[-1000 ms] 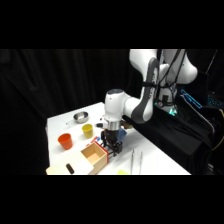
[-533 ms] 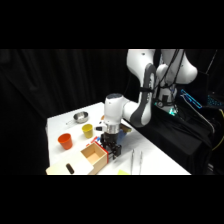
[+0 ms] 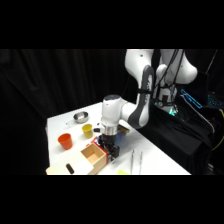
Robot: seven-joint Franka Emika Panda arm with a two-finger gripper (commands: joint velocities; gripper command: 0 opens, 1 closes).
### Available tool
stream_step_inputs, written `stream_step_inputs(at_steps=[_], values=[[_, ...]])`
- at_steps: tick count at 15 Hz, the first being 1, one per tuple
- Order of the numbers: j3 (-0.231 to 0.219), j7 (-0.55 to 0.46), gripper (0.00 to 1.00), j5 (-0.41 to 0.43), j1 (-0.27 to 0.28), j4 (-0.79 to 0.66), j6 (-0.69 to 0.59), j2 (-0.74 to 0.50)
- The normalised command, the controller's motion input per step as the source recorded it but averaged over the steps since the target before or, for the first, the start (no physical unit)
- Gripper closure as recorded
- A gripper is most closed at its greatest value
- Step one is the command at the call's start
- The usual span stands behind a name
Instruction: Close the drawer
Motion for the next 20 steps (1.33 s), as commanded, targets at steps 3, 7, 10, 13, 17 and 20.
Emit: stream_step_inputs(at_steps=[3,7,10,13,17,20], values=[[-0.130,0.12,0.00,-0.160,0.145,0.26,-0.29,-0.03],[-0.125,0.09,0.00,-0.150,0.143,0.45,-0.41,0.08],[-0.122,0.10,0.00,-0.150,0.168,0.53,-0.37,0.17],[-0.096,0.10,0.00,-0.150,0.161,0.54,-0.31,0.23],[-0.082,0.10,0.00,-0.148,0.150,0.49,-0.24,0.24],[-0.070,0.10,0.00,-0.141,0.143,0.45,-0.21,0.21]])
